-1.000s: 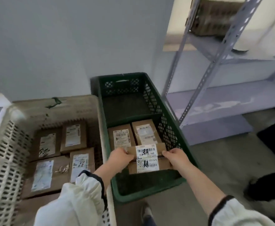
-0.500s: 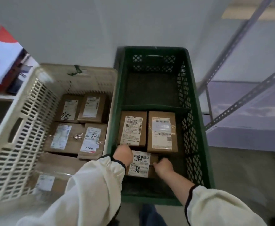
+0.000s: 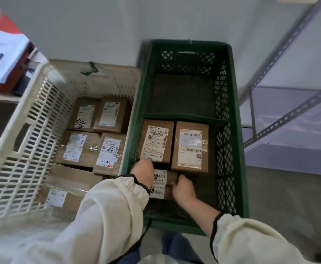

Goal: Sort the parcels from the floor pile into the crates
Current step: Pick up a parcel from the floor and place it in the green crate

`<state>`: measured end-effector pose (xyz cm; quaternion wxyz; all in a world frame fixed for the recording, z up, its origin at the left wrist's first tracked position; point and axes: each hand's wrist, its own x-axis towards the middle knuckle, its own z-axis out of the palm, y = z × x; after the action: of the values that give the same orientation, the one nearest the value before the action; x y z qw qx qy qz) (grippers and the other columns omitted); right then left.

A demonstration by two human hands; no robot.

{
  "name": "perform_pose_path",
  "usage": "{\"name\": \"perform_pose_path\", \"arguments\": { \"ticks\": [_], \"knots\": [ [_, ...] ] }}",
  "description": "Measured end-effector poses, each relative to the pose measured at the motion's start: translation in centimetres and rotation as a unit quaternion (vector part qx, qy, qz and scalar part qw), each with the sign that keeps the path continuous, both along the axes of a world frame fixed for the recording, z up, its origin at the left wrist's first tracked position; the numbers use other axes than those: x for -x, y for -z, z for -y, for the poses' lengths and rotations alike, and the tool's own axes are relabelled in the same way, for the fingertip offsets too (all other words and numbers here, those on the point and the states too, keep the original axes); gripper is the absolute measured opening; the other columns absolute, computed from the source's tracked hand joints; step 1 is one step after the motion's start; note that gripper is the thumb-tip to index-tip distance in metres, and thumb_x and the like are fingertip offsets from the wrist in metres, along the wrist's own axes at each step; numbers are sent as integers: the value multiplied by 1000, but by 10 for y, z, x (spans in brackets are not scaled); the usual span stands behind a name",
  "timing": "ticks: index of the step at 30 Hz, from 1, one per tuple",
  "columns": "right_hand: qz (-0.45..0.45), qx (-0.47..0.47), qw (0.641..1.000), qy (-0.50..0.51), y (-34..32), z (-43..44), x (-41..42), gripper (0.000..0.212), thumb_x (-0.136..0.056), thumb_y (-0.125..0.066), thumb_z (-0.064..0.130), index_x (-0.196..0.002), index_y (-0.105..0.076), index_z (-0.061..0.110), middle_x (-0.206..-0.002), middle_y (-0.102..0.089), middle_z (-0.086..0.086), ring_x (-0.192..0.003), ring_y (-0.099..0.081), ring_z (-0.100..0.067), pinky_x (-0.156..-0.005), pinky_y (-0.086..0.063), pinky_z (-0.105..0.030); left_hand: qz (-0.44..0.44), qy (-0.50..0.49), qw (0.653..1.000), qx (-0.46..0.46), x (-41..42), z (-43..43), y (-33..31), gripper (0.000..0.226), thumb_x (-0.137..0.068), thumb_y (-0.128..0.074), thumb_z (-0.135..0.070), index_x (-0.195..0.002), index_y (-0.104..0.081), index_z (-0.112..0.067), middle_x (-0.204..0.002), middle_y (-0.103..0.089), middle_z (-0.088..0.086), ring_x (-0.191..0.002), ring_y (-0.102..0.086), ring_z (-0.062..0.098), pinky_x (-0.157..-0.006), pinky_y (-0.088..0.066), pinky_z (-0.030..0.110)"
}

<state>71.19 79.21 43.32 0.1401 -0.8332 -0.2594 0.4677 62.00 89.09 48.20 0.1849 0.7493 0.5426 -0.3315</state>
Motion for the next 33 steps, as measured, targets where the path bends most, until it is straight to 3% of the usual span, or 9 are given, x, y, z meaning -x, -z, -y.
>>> {"name": "perform_pose_path", "arguments": {
  "ticks": [3,5,8,13,17,22,25,27,33],
  "knots": [
    [3,2,999,-32,-6,-1,-3,4,-93,-52,23,-93,-52,19,-110,-63,-6,-103,-60,-23,-77,-45,-28,9,30,999,-8,2,-2,-1,23,-96,-48,-12,-116,-57,-5,-120,-62,12,-109,-60,25,-91,-48,33],
    [18,13,996,-89,-13,-2,-10,13,-94,-51,29,-96,-55,17,-107,-63,-6,-98,-61,-23,-74,-46,-28,-5,61,998,-6,3,-2,-6,24,-97,-47,-12,-118,-56,-5,-123,-60,13,-112,-59,25,-93,-48,34],
    [70,7,983,-172,-35,-5,-24,20,-94,-48,36,-85,-53,18,-97,-63,-4,-85,-59,-20,-68,-47,-29,14,79,997,-19,2,-2,-16,24,-95,-50,-11,-117,-57,-6,-121,-61,13,-111,-60,26,-92,-49,34],
    [149,-26,950,-273,-80,-18,-42,27,-94,-46,35,-102,-59,13,-99,-63,-6,-88,-60,-21,-72,-52,-30,120,46,992,-16,4,-10,-45,28,-90,-55,-8,-116,-59,-14,-116,-62,7,-104,-60,24,-86,-52,35],
    [206,-30,929,-306,-118,-33,-54,32,-93,-47,32,-118,-56,13,-114,-61,-7,-101,-58,-23,-74,-46,-27,188,41,981,-4,10,-18,-83,46,-90,-51,0,-131,-51,-21,-131,-54,8,-116,-55,25,-96,-49,37],
    [291,-70,893,-335,-166,-40,-57,41,-94,-44,38,-127,-51,15,-119,-61,-5,-105,-59,-22,-83,-51,-31,276,44,957,-82,41,-27,-127,42,-92,-48,-3,-130,-54,-22,-126,-59,6,-111,-59,24,-92,-51,36],
    [337,-88,860,-373,-192,-42,-33,32,-93,-45,41,-115,-54,18,-99,-62,1,-88,-60,-18,-69,-51,-32,286,51,950,-118,84,-21,-146,41,-92,-48,-5,-129,-55,-20,-127,-59,7,-112,-58,26,-91,-51,38],
    [348,-97,846,-393,-203,-43,-2,27,-93,-45,39,-108,-54,19,-86,-56,6,-76,-56,-13,-56,-44,-29,286,33,948,-140,124,-12,-154,43,-91,-47,-5,-130,-54,-20,-130,-57,7,-115,-55,27,-93,-49,38],
    [340,-164,794,-476,-217,-30,167,30,-94,-43,40,-111,-53,18,-109,-61,-2,-96,-59,-22,-63,-43,-29,244,-57,944,-216,310,68,-168,41,-89,-49,-4,-125,-59,-22,-125,-59,5,-114,-56,26,-89,-48,32]
  ]
}}
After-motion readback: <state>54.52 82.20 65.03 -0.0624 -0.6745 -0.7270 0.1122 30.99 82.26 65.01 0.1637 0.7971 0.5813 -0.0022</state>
